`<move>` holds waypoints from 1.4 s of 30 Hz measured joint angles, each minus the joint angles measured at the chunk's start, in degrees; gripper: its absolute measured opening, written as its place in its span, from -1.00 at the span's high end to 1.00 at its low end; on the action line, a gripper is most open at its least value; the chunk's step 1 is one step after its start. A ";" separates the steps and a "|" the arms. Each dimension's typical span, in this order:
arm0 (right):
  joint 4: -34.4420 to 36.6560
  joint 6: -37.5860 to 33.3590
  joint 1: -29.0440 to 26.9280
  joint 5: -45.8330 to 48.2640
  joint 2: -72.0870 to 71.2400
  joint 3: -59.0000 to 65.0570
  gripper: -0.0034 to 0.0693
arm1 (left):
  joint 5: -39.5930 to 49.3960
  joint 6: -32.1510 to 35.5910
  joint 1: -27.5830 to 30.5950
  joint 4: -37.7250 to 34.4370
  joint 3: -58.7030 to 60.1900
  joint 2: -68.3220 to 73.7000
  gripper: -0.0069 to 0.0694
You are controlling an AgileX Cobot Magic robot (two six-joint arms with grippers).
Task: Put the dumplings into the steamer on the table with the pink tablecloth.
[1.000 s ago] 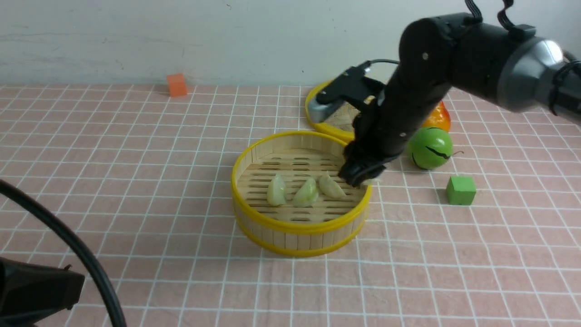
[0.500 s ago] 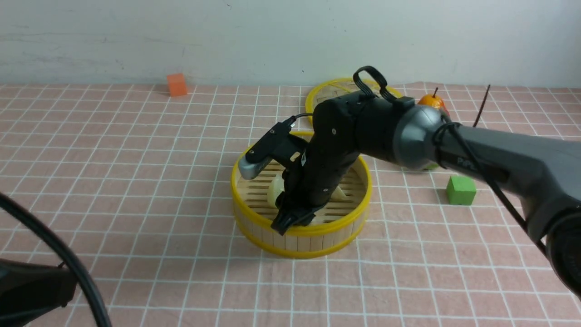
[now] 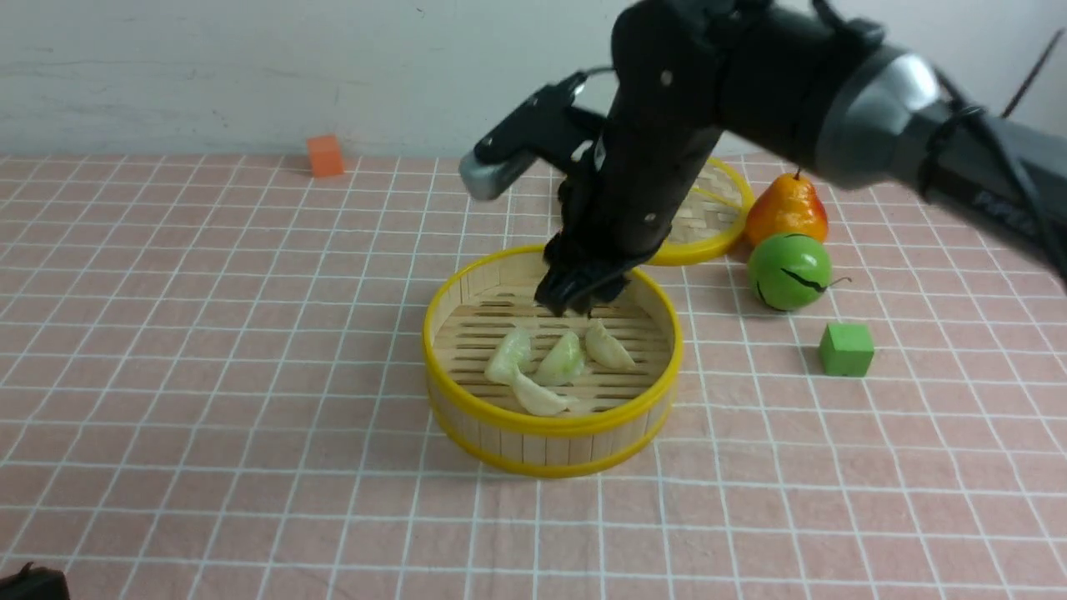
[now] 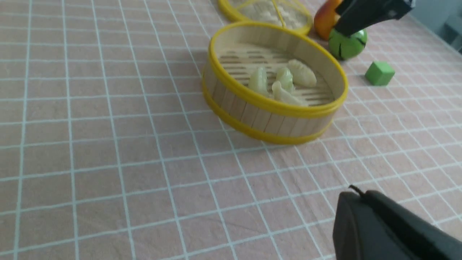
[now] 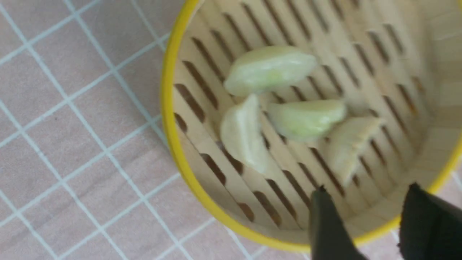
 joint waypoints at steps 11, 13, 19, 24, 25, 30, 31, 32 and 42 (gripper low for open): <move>3.96 3.58 -2.72 -7.34 -23.79 19.02 0.96 | -1.38 -0.63 0.00 0.57 2.25 -1.87 0.82; 6.43 3.58 -2.65 -13.02 -31.27 28.17 0.96 | -1.38 -0.63 0.00 0.64 2.25 -1.87 0.81; 12.82 3.58 -2.65 -29.81 -51.33 49.98 0.95 | -1.38 -0.63 0.00 0.70 2.25 -1.87 0.80; 14.86 3.58 -2.65 -37.99 -65.62 62.96 0.95 | -1.38 -0.69 0.00 0.70 2.25 -1.87 0.78; 14.92 3.58 -2.65 -38.72 -67.31 64.27 0.95 | -1.38 -0.69 0.00 0.70 2.25 -1.87 0.78; 14.92 3.58 -2.65 -39.14 -73.51 68.34 0.94 | -1.38 -0.69 0.00 0.70 2.25 -1.87 0.77; 14.92 3.58 -2.65 -38.39 -75.01 69.08 0.94 | -1.38 -0.69 0.00 0.70 2.25 -1.87 0.77; 14.98 3.58 -2.65 -37.57 -75.88 69.33 0.93 | -1.38 -0.69 0.00 0.70 2.25 -1.87 0.77; 13.34 3.58 -2.65 -33.12 -78.01 69.60 0.92 | -1.38 -0.73 0.00 0.70 2.25 -1.87 0.74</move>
